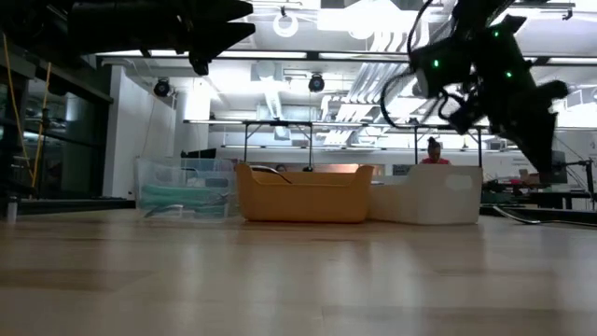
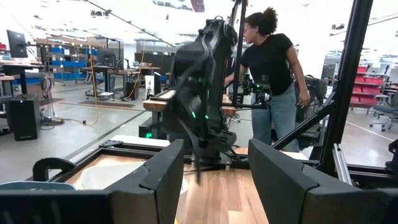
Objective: Sort silverware by color (type)
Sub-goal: Put the silver spoon into the orange bin
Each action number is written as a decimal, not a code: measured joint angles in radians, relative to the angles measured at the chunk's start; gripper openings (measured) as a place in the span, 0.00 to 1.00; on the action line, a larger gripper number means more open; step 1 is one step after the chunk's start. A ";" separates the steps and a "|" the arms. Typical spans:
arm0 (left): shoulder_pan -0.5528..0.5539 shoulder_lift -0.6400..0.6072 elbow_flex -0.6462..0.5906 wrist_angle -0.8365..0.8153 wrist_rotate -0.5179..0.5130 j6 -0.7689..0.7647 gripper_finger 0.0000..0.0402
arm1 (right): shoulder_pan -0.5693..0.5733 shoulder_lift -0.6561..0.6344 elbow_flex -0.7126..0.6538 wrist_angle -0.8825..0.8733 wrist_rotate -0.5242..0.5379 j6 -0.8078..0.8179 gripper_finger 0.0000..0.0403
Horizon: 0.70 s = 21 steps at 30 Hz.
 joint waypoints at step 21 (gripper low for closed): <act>0.000 0.000 0.000 0.007 0.000 -0.026 0.42 | -0.454 -0.237 -0.239 0.547 0.336 0.617 0.00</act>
